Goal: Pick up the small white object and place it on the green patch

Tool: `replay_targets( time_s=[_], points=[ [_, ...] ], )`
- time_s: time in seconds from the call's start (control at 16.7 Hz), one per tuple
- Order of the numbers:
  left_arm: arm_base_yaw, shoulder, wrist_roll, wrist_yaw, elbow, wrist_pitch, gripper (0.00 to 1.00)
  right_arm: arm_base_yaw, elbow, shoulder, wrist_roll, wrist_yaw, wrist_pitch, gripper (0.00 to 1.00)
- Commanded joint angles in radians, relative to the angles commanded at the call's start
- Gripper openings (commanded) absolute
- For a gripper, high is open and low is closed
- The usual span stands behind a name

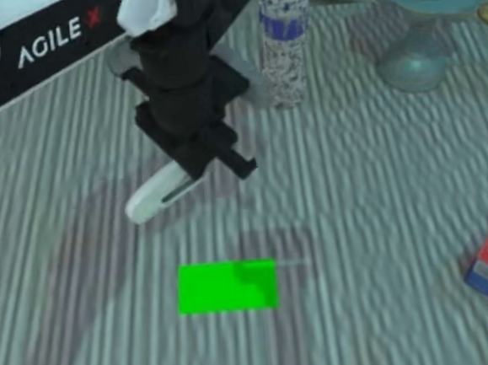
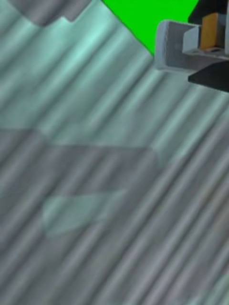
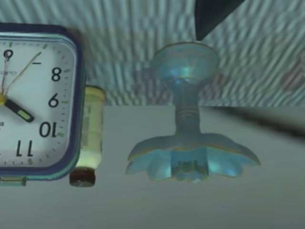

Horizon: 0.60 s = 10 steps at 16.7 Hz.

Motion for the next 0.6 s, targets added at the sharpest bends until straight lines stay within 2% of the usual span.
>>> replay_targets(
  time_s=[0.36,0.6],
  points=[
    [-0.236,-0.079,0.308,-0.036,-0.127,0.068,0.0,0.0,0.0,0.0,0.0,0.0,0.0,1.0],
    [-0.275,-0.096,0.351,-0.042,-0.149,0.082,0.0,0.0,0.0,0.0,0.0,0.0,0.0,1.0]
  ],
)
